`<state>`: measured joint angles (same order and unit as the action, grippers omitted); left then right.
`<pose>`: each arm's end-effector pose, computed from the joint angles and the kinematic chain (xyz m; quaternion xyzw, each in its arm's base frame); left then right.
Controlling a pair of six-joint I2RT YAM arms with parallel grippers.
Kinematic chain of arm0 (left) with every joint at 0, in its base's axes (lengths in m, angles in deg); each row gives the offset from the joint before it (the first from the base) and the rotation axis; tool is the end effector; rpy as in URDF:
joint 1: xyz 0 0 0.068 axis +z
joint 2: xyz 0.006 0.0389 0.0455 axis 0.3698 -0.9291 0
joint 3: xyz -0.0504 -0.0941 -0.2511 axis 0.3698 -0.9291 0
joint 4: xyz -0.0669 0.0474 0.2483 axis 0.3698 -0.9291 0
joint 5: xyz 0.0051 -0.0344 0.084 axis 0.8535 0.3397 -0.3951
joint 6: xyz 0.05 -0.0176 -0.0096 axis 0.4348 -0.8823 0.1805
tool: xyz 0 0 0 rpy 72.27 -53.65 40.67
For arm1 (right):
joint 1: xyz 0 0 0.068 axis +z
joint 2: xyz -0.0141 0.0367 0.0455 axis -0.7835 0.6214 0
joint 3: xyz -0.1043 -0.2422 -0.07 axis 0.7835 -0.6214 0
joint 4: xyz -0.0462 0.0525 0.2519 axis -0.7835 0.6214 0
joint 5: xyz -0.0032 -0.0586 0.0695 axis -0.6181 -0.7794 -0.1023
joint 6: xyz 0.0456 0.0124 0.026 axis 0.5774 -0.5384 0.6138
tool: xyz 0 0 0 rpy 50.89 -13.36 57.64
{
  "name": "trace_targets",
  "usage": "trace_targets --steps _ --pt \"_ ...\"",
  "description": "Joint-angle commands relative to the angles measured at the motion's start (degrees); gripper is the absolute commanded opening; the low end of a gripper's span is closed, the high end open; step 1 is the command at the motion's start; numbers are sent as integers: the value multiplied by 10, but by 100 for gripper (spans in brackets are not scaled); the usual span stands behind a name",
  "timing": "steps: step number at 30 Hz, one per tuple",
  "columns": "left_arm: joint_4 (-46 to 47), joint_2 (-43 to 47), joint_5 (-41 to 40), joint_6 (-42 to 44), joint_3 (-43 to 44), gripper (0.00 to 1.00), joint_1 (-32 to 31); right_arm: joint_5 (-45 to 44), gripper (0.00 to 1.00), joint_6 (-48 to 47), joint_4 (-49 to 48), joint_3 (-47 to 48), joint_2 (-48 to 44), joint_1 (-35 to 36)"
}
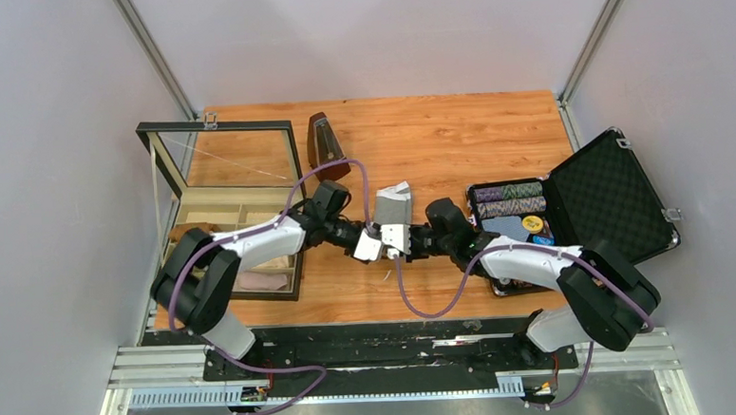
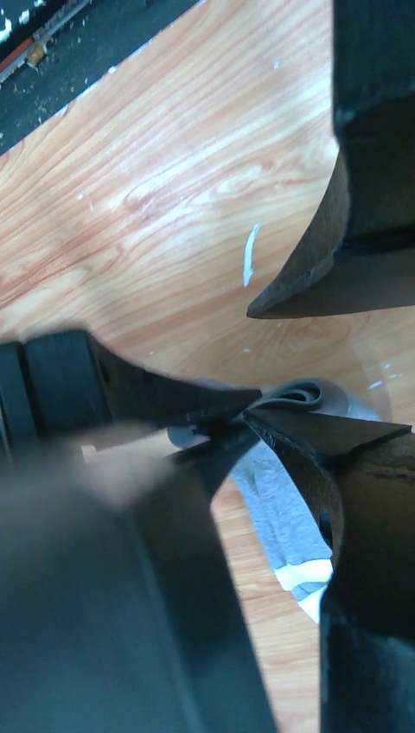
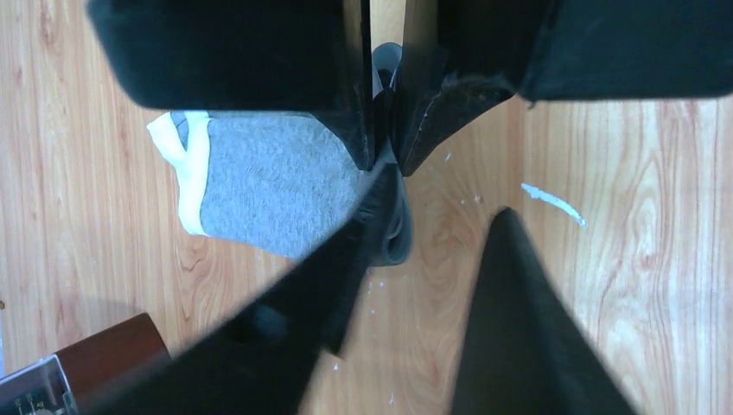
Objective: Roll the underwear
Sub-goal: Roll the underwear to the center of the board.
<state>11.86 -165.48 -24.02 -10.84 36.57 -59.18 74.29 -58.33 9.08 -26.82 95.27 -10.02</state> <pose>0.2345 -0.2162 0.1831 0.7588 0.3832 -0.3378 0.4040 0.1914 0.1878 0.1673 -0.6807 0.5512 0.1438 0.4606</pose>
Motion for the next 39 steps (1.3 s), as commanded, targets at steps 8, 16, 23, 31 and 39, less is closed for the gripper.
trace_targets --steps 8,16,23,31,39 --pt "31 220 -142 -119 -111 56 0 112 1 -25 324 152 34 -26" --pt "-15 320 -163 -120 -169 57 0 241 0 -28 590 297 128 -48" --pt "8 277 -143 -104 -172 57 0 288 0 -96 754 398 273 -89" --pt "23 234 -126 -63 -158 57 -4 304 0 -162 859 497 394 -114" --pt "67 201 -94 40 -170 57 -52 363 0 -166 970 647 524 -114"
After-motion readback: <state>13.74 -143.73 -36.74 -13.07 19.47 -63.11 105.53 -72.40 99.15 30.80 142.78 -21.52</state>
